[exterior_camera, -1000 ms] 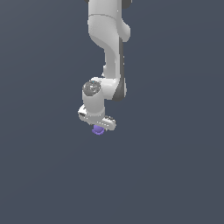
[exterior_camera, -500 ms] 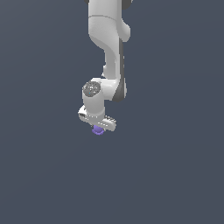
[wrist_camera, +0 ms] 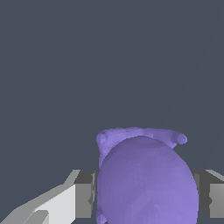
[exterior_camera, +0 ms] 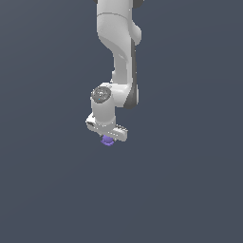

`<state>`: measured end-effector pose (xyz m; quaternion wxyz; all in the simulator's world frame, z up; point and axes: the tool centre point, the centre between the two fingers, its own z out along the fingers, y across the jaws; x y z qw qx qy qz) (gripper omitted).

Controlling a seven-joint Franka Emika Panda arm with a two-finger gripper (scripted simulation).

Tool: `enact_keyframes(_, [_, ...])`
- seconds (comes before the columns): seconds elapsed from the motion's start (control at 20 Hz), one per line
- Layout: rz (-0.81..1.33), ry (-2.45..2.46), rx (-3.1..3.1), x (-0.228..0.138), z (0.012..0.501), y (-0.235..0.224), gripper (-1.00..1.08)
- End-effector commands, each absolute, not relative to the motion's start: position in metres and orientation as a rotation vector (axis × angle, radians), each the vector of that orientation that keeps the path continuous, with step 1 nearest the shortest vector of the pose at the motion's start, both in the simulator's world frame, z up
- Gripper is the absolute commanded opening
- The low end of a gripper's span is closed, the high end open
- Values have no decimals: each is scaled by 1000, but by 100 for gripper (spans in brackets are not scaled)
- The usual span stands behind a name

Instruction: Pick up the object and move it to a goal position.

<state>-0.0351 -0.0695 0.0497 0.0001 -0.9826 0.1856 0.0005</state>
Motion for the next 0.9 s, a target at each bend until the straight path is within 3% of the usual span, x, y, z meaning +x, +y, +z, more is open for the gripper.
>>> enact_keyframes(0.0, [0, 581, -3087, -33, 60, -61, -100])
enact_keyframes(0.85, [-1, 583, -3089, -12, 201, 63, -100])
